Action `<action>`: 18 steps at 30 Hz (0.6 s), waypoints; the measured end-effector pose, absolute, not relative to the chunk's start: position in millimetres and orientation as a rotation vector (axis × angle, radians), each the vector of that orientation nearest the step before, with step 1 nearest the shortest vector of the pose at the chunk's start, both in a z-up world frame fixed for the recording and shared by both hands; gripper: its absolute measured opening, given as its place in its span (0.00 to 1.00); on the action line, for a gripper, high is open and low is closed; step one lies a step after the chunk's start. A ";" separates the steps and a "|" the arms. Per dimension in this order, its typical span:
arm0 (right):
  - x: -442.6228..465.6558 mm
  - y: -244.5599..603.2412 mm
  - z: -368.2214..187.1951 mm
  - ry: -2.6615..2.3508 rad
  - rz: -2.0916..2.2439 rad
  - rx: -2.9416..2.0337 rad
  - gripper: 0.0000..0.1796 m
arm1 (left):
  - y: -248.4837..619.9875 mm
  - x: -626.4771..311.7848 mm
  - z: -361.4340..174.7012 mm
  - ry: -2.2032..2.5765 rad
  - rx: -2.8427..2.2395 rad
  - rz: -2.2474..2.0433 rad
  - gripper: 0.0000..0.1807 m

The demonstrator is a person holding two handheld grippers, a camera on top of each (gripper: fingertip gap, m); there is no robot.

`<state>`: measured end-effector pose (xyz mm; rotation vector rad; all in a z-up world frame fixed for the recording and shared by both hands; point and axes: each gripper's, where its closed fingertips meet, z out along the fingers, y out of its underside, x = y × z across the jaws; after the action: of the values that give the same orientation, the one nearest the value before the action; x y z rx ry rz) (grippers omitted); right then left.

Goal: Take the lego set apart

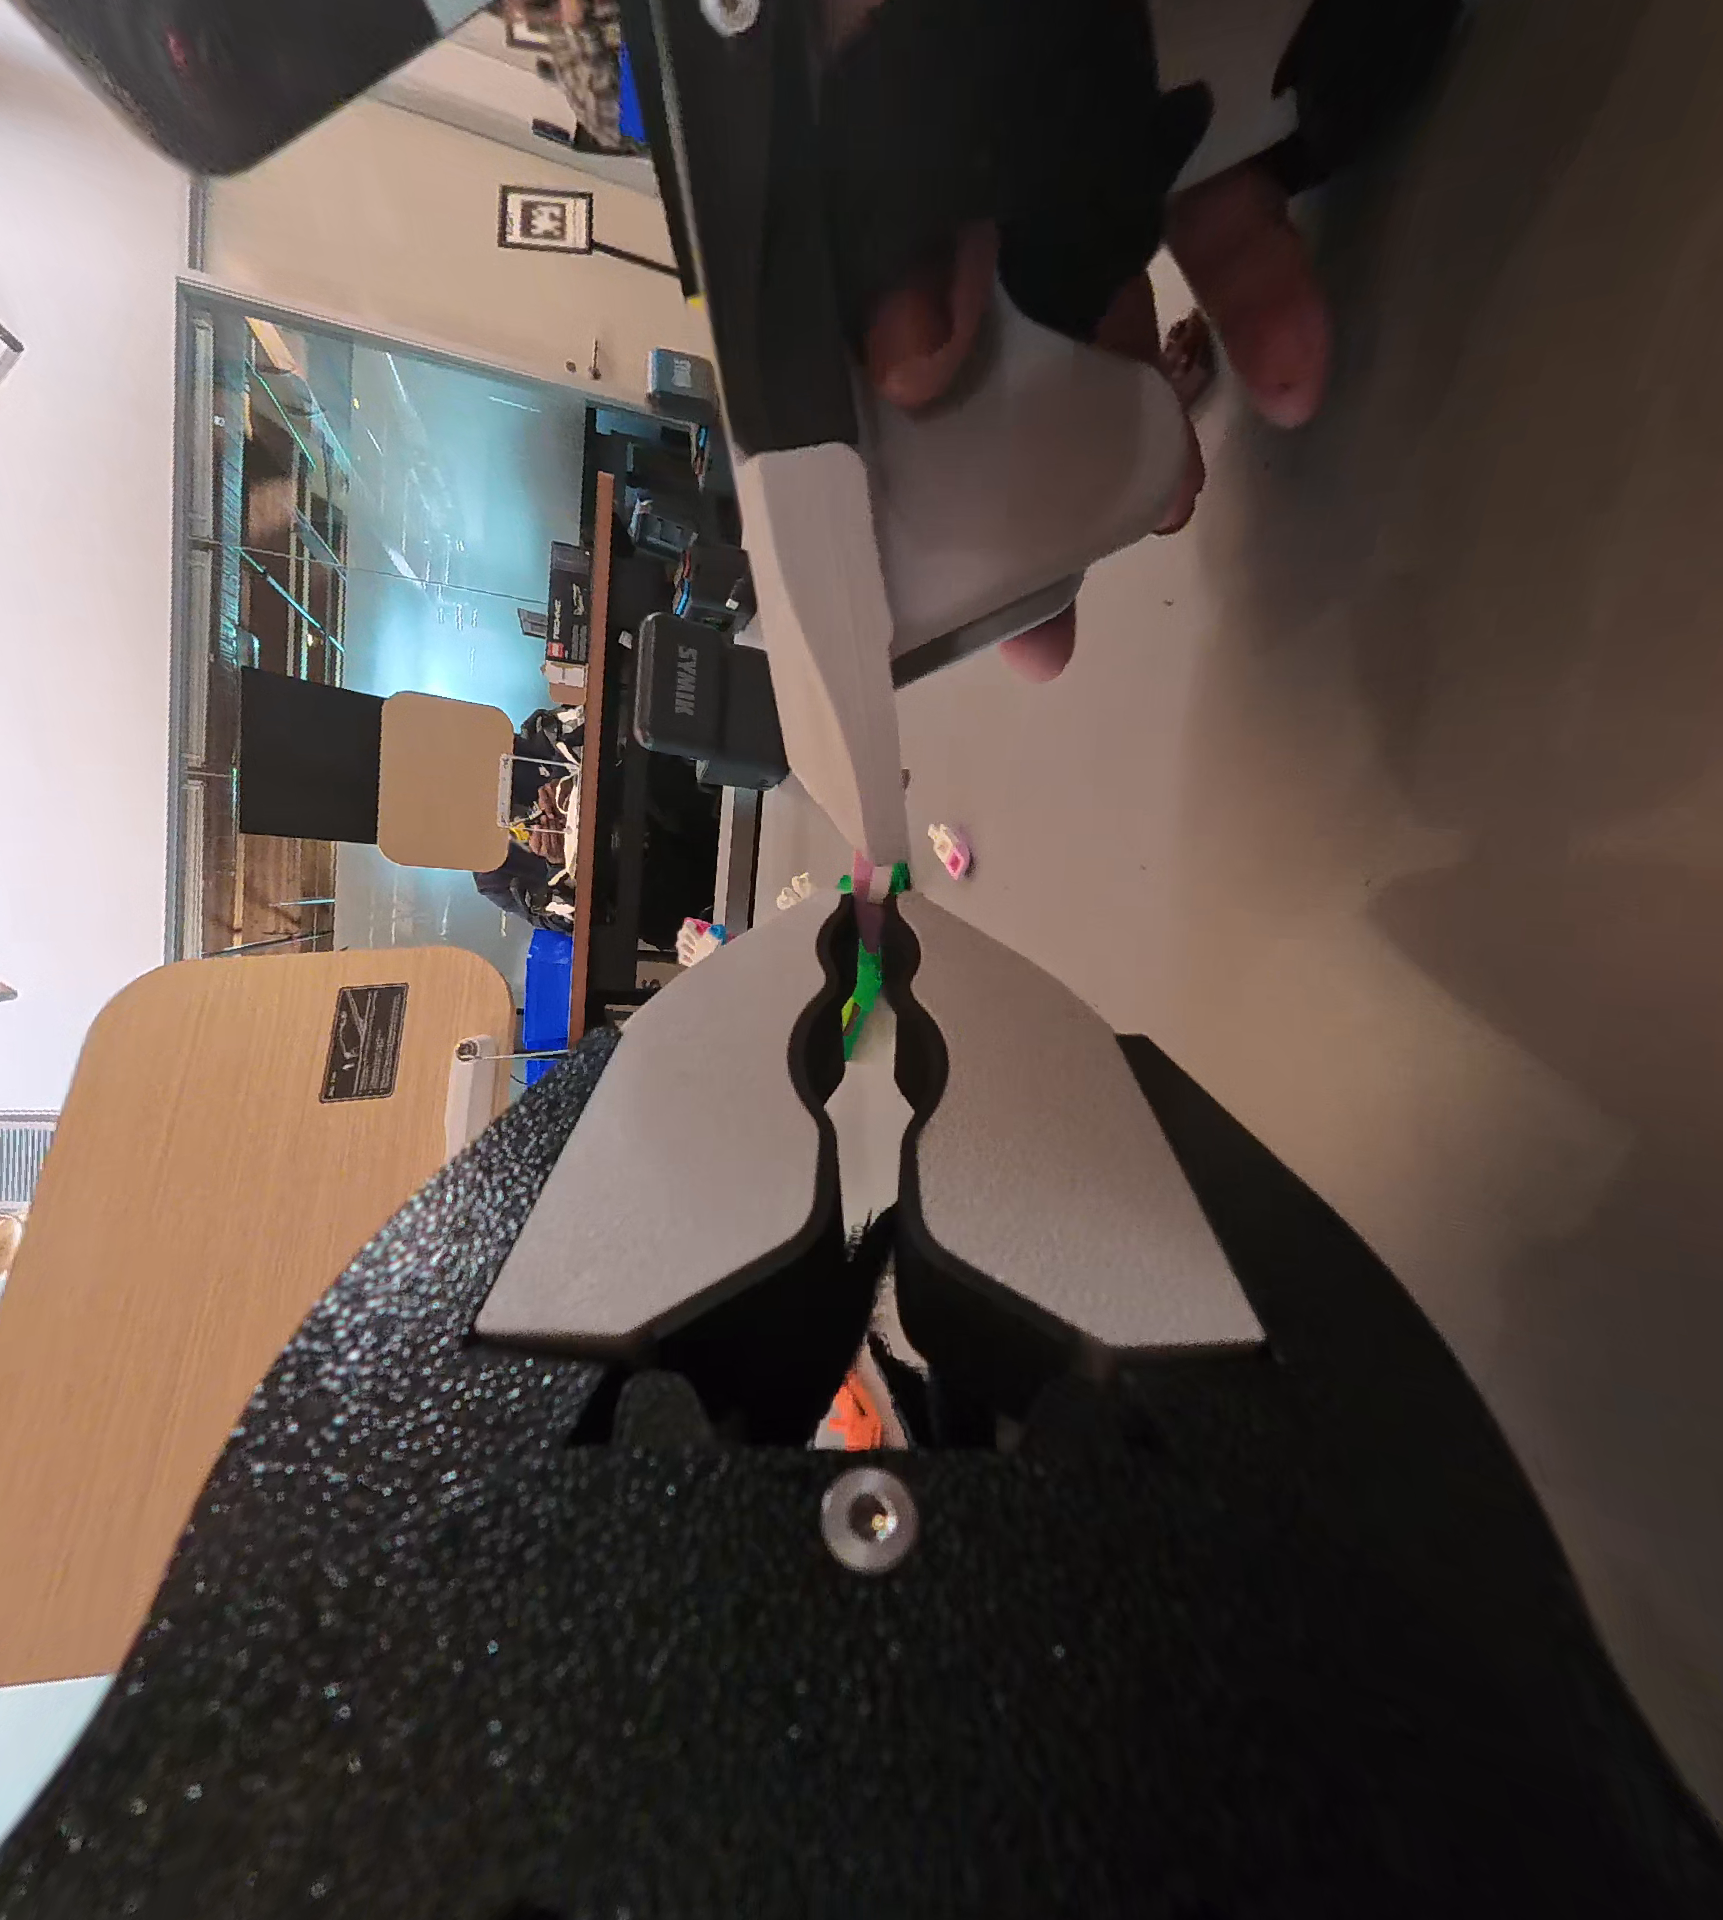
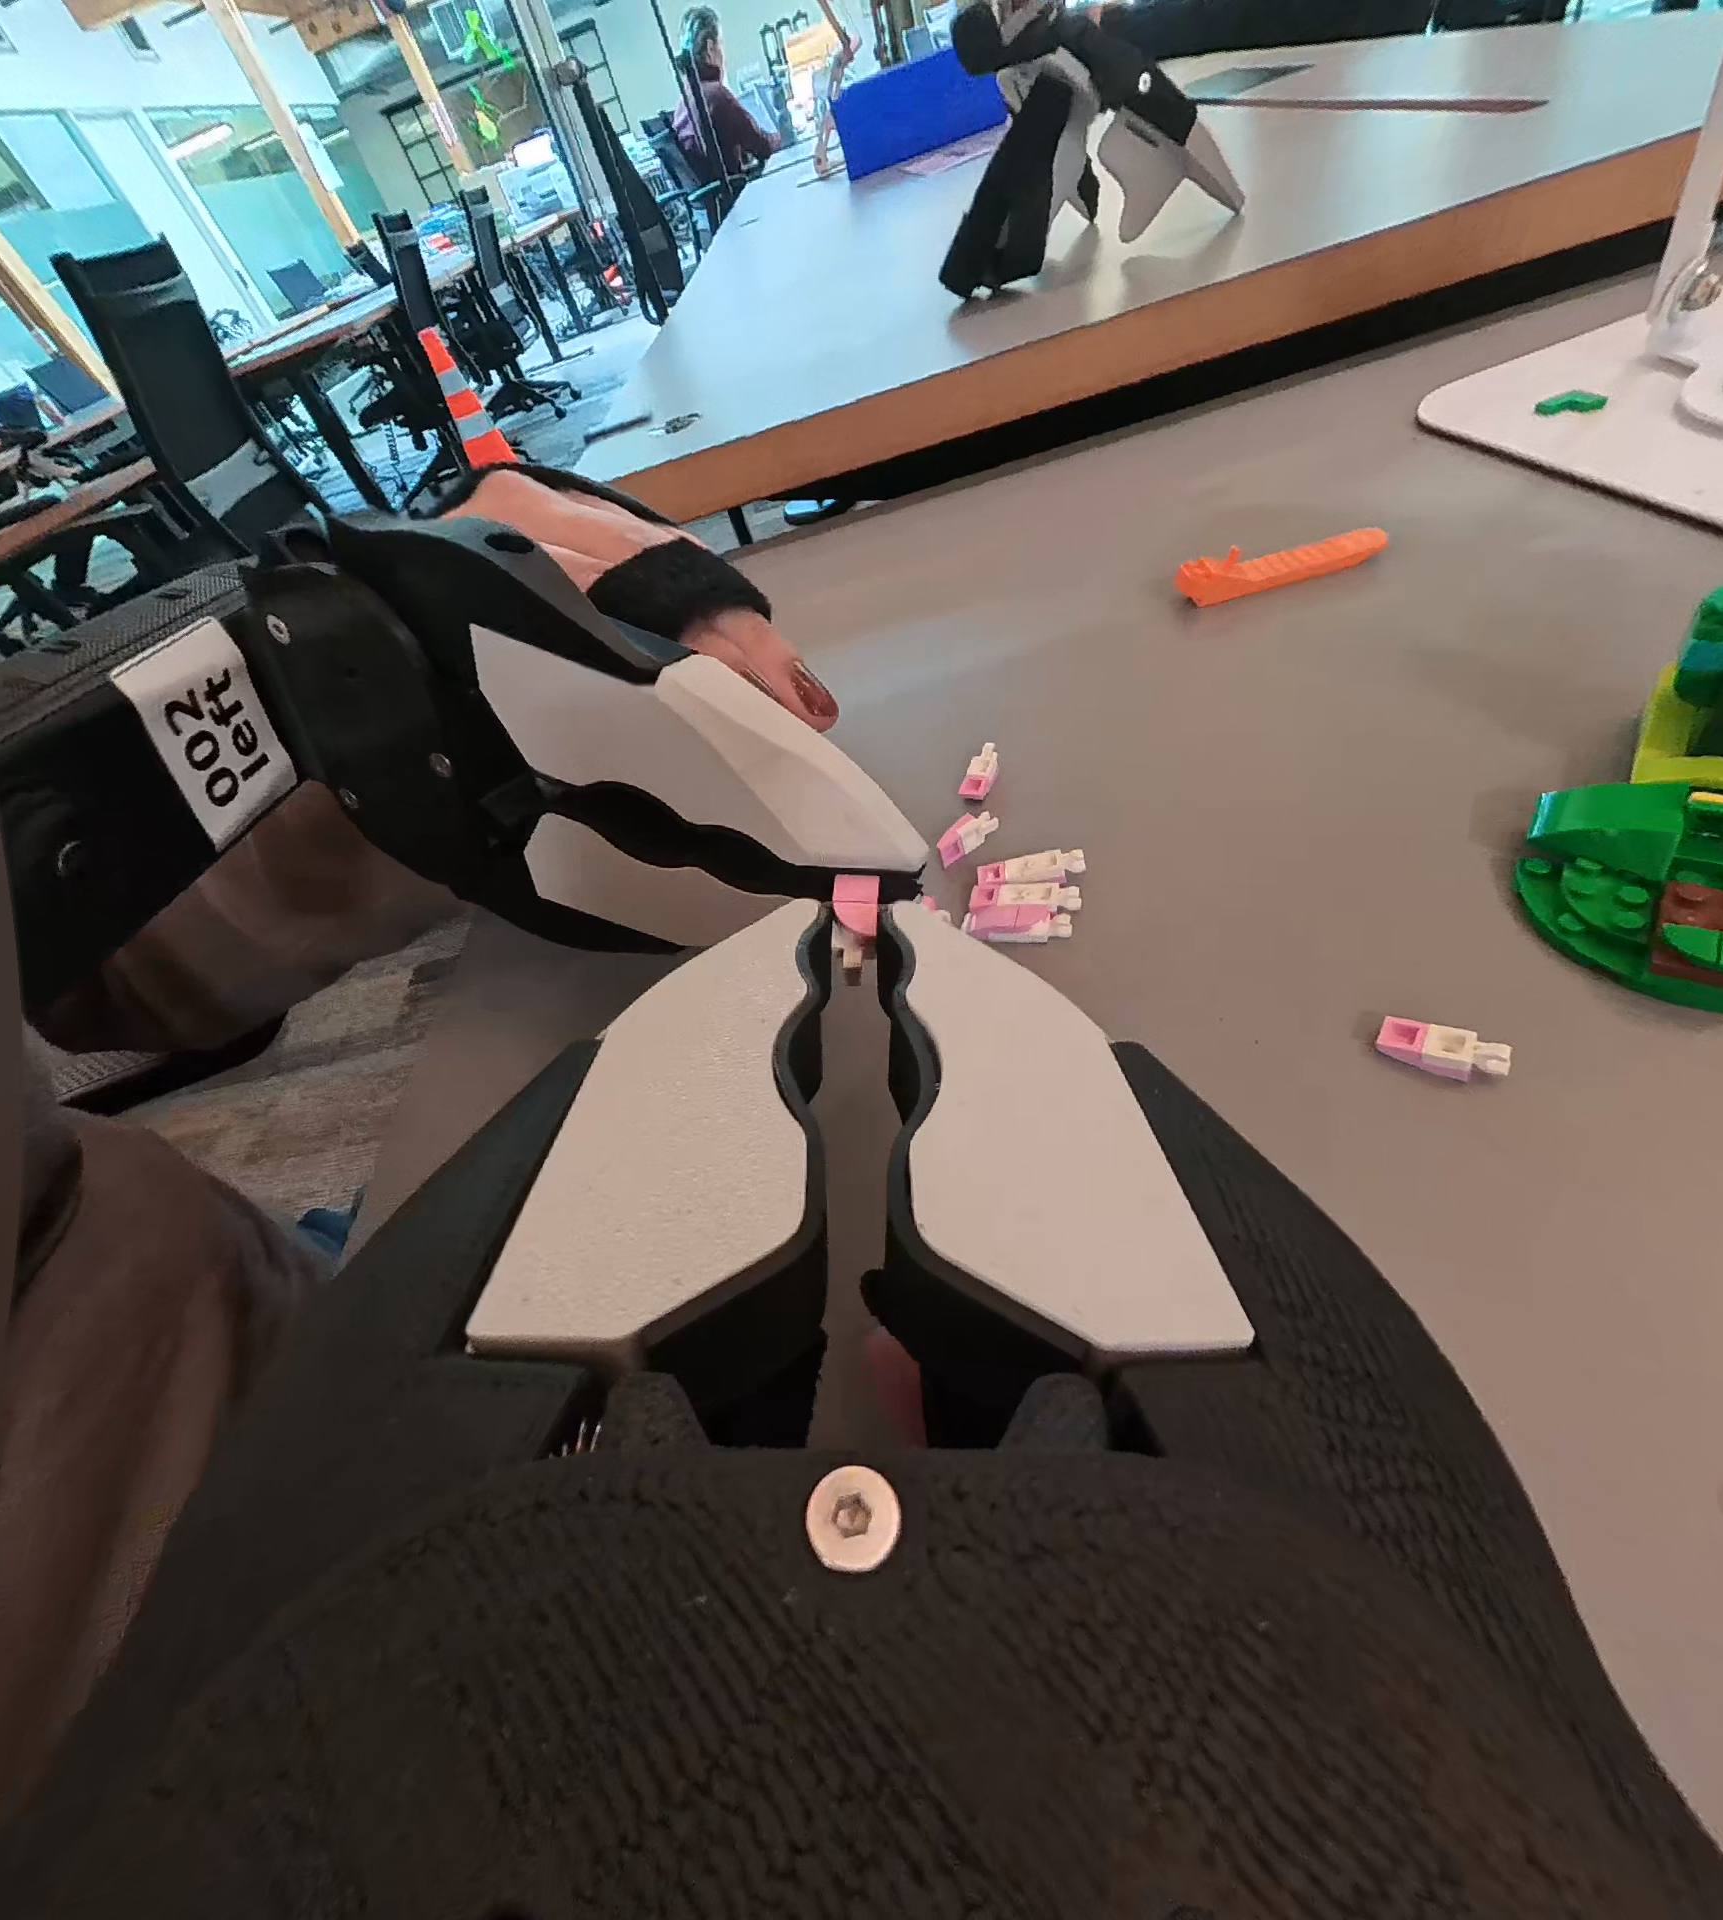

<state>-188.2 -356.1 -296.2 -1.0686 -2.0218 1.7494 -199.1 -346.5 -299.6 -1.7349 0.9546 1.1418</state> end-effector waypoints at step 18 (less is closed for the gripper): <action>-188.7 -352.6 -290.6 -1.981 1.753 -1.035 0.04 | -347.1 -201.4 -298.7 0.934 -1.752 1.134 0.02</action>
<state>-188.7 -352.6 -290.6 -1.0355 -1.9812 1.7531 -201.4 -347.1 -298.7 -1.7516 0.9340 1.1341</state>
